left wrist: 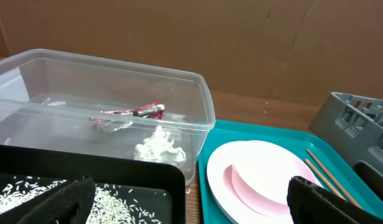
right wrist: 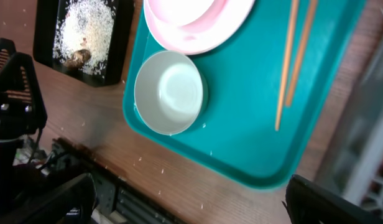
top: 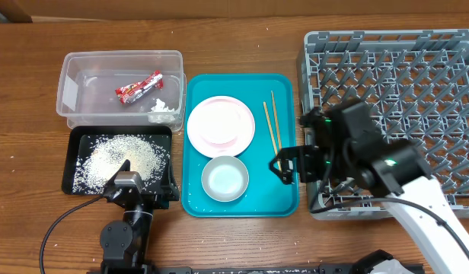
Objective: Sort waste into correct bins and load items into the dishwasher
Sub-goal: 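Move the right gripper to the small white bowl and grasp its rim, then carry the white bowl to the rack and set it down with the right gripper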
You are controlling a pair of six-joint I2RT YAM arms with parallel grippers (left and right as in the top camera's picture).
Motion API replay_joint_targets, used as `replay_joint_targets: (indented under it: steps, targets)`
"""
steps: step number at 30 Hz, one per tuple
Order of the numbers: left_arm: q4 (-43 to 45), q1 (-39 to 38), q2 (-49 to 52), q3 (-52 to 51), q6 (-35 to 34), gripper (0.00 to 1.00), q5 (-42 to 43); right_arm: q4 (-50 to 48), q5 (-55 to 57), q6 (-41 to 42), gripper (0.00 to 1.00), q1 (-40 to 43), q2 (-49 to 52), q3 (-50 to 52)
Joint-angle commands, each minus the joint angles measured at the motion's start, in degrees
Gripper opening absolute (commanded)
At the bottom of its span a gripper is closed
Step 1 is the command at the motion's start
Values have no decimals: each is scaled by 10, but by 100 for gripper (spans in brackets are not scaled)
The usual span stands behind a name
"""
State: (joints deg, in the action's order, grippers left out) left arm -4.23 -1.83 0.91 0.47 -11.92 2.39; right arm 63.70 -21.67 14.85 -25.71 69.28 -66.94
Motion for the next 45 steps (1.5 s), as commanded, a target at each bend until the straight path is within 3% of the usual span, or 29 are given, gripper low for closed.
replay_joint_targets:
  steps: [1, 12, 15, 19, 22, 24, 28, 29, 32, 34, 38, 45]
  targets:
    - [0, 3, -3, -2, -5, 100, 4, -75, 30, 2, 100, -40, 0, -3]
    - [0, 3, -3, -2, -5, 100, 4, -118, 11, 5, 100, -51, 8, -2]
    - [0, 3, -3, -2, -5, 100, 4, -114, 26, 40, 100, -78, 36, -2]
    - [0, 3, -3, -2, -5, 100, 4, -109, 93, 93, 93, -132, 108, -2]
    - [0, 3, -3, -2, -5, 100, 4, -112, 120, 109, 81, -151, 171, -2]
    - [0, 3, -3, -2, -5, 100, 4, -121, 138, 109, 79, -151, 205, -2]
    - [0, 3, -3, -2, -5, 100, 4, -143, 147, 103, 62, -151, 266, -2]
    - [0, 3, -3, -2, -5, 100, 4, -149, 147, 102, 53, -151, 293, -2]
    - [0, 3, -3, -2, -5, 100, 4, -159, 137, 101, 48, -151, 334, -2]
    - [0, 3, -3, -2, -5, 100, 4, -163, 118, 84, 41, -151, 344, -2]
    - [0, 3, -3, -2, -5, 100, 4, -170, 115, 76, 38, -151, 344, -3]
    - [0, 3, -3, -2, -5, 100, 4, -169, 115, 73, 4, -151, 344, -3]
